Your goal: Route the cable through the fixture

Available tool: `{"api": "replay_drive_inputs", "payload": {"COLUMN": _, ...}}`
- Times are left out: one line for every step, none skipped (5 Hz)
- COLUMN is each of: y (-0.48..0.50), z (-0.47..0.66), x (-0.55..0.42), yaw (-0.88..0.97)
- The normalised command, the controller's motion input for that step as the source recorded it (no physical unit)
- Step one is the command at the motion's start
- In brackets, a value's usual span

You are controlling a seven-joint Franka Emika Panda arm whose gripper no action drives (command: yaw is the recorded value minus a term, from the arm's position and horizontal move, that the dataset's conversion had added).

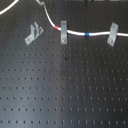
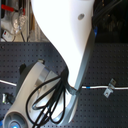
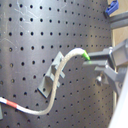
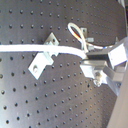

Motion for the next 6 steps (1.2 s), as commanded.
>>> {"api": "replay_drive_inputs", "payload": {"y": -0.335, "z": 0.53, "x": 0.250, "yaw": 0.27}}
{"api": "replay_drive_inputs", "payload": {"y": -0.285, "z": 0.54, "x": 0.190, "yaw": 0.36}}
{"api": "replay_drive_inputs", "payload": {"y": -0.118, "z": 0.30, "x": -0.200, "yaw": 0.55}}
{"api": "replay_drive_inputs", "payload": {"y": -0.010, "z": 0.00, "x": -0.190, "yaw": 0.57}}
{"api": "replay_drive_inputs", "payload": {"y": 0.024, "z": 0.09, "x": -0.198, "yaw": 0.55}}
{"api": "replay_drive_inputs", "payload": {"y": 0.058, "z": 0.09, "x": -0.073, "yaw": 0.72}}
